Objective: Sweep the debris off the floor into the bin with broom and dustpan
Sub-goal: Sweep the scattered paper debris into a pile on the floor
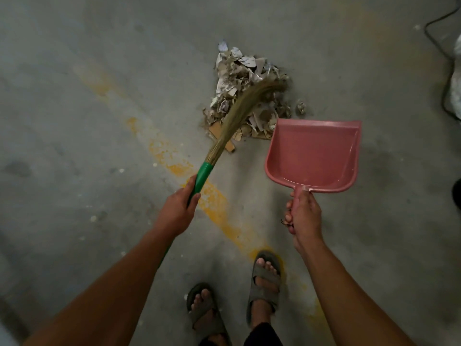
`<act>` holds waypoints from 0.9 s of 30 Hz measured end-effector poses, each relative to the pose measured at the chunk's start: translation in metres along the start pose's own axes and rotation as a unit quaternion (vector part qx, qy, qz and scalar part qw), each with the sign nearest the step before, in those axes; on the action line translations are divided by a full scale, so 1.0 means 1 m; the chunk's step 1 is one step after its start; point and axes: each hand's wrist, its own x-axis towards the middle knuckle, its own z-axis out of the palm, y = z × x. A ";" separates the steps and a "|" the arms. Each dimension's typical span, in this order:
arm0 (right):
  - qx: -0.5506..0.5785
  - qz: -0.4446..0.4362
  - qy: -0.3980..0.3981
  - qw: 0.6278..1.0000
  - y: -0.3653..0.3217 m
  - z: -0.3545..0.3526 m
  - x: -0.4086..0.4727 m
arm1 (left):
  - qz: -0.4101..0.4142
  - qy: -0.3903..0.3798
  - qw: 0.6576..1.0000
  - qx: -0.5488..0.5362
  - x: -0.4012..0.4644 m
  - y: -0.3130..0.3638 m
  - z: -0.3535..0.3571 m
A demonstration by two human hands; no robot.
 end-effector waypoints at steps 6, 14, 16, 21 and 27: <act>-0.008 -0.010 0.057 0.998 0.012 -0.015 0.000 | 0.011 0.003 0.998 -0.061 -0.015 0.041 0.023; -0.035 -0.063 0.181 0.981 0.017 -0.063 0.023 | 0.038 -0.111 0.988 -0.101 -0.030 0.114 0.096; -0.030 -0.064 0.169 0.983 0.016 -0.072 0.030 | 0.049 -0.143 0.985 -0.087 -0.029 0.123 0.117; -0.029 -0.060 0.127 0.990 0.012 -0.088 0.046 | 0.012 -0.202 0.979 -0.006 -0.015 0.139 0.154; -0.022 -0.047 0.123 0.991 0.009 -0.097 0.061 | -0.059 -0.122 0.990 0.022 0.010 0.146 0.154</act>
